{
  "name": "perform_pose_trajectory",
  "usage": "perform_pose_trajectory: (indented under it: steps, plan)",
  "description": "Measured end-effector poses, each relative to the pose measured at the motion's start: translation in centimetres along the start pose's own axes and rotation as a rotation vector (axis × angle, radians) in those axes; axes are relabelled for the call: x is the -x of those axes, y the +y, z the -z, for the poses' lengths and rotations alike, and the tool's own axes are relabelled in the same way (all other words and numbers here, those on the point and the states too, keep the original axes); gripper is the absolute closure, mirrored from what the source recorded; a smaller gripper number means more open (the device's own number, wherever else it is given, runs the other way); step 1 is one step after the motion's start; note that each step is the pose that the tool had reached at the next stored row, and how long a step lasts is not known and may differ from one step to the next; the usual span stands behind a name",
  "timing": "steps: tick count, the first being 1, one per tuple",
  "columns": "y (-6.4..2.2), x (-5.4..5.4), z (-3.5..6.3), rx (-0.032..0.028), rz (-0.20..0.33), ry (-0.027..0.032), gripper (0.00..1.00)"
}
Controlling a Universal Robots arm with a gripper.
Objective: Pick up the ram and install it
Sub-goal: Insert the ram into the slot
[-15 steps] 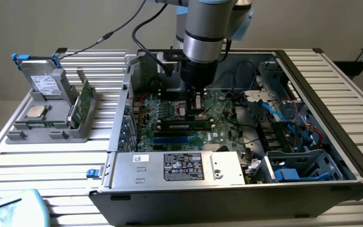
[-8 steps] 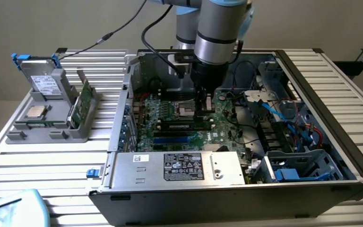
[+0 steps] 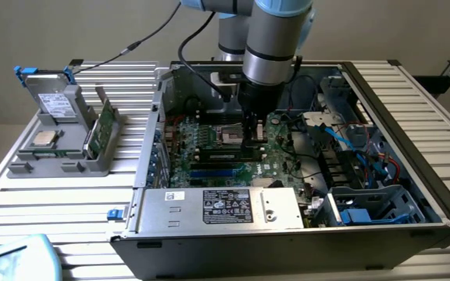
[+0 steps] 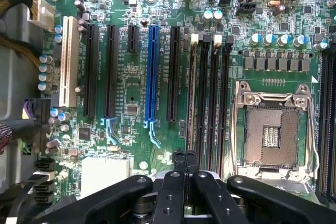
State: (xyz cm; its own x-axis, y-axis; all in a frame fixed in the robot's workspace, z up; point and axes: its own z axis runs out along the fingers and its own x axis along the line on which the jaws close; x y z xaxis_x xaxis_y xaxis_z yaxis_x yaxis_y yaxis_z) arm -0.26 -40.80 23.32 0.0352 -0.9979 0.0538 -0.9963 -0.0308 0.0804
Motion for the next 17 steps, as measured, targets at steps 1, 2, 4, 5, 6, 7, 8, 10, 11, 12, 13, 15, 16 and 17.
perform_pose_trajectory:
  steps: [1, 2, 4, 5, 6, 7, 8, 10, 11, 12, 13, 15, 16, 17]
  plan:
    - [0.0, 0.02, 0.0, -0.0001, -0.001, -0.0038, 0.89]
    - [0.0, 0.04, -0.01, -0.0003, -0.002, -0.0072, 0.89]
    - [-0.01, 0.06, -0.03, -0.0004, -0.002, -0.0092, 0.89]
    - [-0.02, 0.06, -0.07, -0.0004, -0.003, -0.0094, 0.89]
    - [-0.02, 0.07, -0.15, -0.0003, -0.003, -0.0093, 0.89]
    - [-0.03, 0.07, -0.25, -0.0003, -0.003, -0.0094, 0.89]
    - [-0.04, 0.08, -0.34, -0.0003, -0.003, -0.0093, 0.89]
    - [-0.06, 0.08, -0.48, -0.0001, -0.003, -0.0087, 0.89]
    - [-0.06, 0.09, -0.55, 0.0, -0.003, -0.0086, 0.89]
    - [-0.07, 0.11, -0.63, -0.0001, -0.003, -0.0093, 0.89]
    - [-0.08, 0.12, -0.67, -0.0002, -0.003, -0.0093, 0.89]
    - [-0.07, 0.13, -0.68, -0.0002, -0.004, -0.0091, 0.89]
    - [-0.07, 0.13, -0.65, -0.0003, -0.004, -0.0095, 0.89]
    - [-0.04, 0.14, -0.56, -0.0008, -0.004, -0.0116, 0.89]
